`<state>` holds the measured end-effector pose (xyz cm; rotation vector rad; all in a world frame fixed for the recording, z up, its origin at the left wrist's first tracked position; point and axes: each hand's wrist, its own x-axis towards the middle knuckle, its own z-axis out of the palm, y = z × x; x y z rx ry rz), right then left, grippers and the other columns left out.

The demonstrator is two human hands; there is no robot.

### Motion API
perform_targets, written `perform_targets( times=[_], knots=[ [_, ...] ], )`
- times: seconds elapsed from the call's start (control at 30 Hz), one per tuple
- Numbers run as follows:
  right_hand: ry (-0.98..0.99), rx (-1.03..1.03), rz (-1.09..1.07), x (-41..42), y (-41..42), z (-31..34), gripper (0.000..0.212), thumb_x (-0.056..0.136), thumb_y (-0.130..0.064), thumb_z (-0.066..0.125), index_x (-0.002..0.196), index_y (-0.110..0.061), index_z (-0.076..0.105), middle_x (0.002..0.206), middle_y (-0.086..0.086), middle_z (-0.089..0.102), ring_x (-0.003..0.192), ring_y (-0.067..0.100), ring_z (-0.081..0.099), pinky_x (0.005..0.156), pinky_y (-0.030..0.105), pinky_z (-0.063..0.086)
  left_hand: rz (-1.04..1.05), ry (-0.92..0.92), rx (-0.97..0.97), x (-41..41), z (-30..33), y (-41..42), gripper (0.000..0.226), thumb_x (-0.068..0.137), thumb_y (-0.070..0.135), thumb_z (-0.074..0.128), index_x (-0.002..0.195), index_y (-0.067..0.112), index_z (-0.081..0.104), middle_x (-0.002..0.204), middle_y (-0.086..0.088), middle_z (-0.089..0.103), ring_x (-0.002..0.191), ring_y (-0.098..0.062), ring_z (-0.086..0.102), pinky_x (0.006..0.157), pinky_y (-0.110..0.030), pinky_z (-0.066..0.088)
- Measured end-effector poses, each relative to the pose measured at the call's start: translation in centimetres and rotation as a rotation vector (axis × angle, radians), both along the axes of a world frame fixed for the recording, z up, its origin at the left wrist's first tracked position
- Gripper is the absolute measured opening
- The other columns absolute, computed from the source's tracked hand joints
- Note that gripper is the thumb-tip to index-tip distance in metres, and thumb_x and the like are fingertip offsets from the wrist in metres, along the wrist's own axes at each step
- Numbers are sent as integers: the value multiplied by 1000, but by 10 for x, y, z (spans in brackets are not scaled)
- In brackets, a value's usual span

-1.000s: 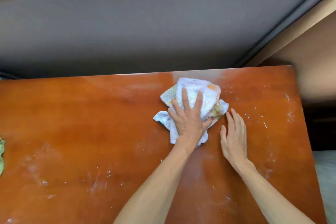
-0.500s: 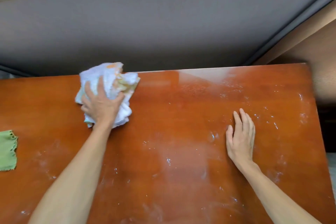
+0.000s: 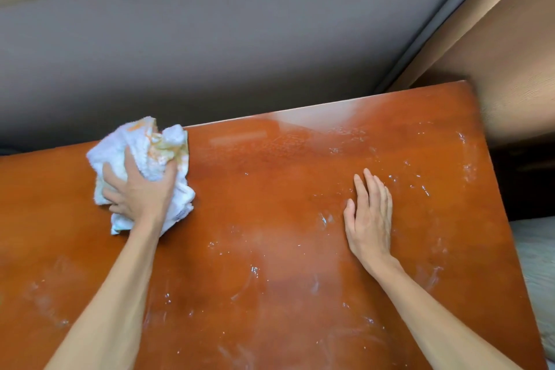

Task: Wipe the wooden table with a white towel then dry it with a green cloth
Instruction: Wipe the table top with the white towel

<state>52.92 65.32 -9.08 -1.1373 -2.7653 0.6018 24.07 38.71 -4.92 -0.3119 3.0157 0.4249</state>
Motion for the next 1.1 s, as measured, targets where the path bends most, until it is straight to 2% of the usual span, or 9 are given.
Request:
perform_targets(
  times=[0.23, 0.37, 0.47, 0.53, 0.67, 0.77, 0.87, 1.0, 1.1],
  knots=[
    [13, -40, 12, 0, 2, 2, 52, 100, -25, 35, 150, -11, 38, 161, 7, 30, 148, 25, 25, 124, 42, 14, -288, -27, -5, 73, -4, 110, 91, 72, 78, 49, 153, 44, 25, 164, -11, 15, 138, -48, 27, 102, -60, 33],
    [52, -88, 40, 1, 7, 4, 51, 99, -22, 35, 147, -8, 42, 159, 10, 33, 146, 26, 25, 122, 43, 18, -497, -67, 35, 131, -4, 184, 93, 71, 74, 57, 154, 38, 33, 162, -18, 22, 132, -55, 34, 98, -65, 36],
    [111, -210, 24, 7, 17, 5, 53, 95, -19, 32, 144, -1, 43, 154, 16, 37, 143, 25, 26, 123, 28, 13, -657, -90, -17, 170, -1, 233, 98, 65, 79, 62, 151, 38, 38, 160, -17, 30, 126, -52, 45, 92, -63, 44],
    [109, -242, -3, 15, 27, 10, 53, 94, -16, 32, 143, 3, 43, 152, 17, 38, 142, 25, 27, 122, 20, 10, -759, -98, -66, 180, 0, 247, 100, 63, 80, 65, 150, 40, 37, 160, -16, 31, 127, -49, 45, 91, -61, 45],
    [73, -210, 65, 32, 50, 28, 44, 98, -7, 44, 142, -5, 47, 151, 9, 42, 142, 23, 35, 121, 39, 25, -865, -81, 24, 165, -2, 228, 91, 71, 71, 69, 151, 43, 35, 164, -10, 22, 137, -42, 32, 96, -58, 40],
    [61, -176, 29, 43, 71, 32, 45, 98, -4, 49, 143, -7, 47, 152, 7, 43, 142, 21, 34, 120, 36, 24, -791, -80, 64, 140, 1, 199, 87, 67, 75, 56, 148, 44, 42, 163, -7, 27, 136, -40, 36, 93, -53, 39],
    [24, -130, -61, 58, 94, 30, 45, 99, -9, 48, 144, -9, 44, 154, 7, 39, 144, 22, 32, 120, 42, 27, -565, -72, 110, 102, 1, 153, 92, 61, 77, 47, 147, 44, 43, 163, -4, 27, 139, -39, 35, 97, -52, 38],
    [-22, -62, -142, 79, 119, 21, 45, 102, -18, 43, 146, -11, 41, 157, 9, 35, 146, 26, 29, 122, 47, 23, -285, -35, 52, 51, 0, 69, 83, 78, 61, 68, 151, 40, 35, 163, -7, 22, 146, -38, 25, 108, -57, 32],
    [-9, -39, -120, 87, 127, 14, 49, 100, -25, 37, 147, -12, 42, 157, 8, 36, 146, 26, 28, 121, 47, 22, -90, -32, 38, 32, 3, 31, 81, 83, 58, 69, 151, 42, 29, 164, -5, 17, 147, -38, 20, 114, -57, 25]
  ],
)
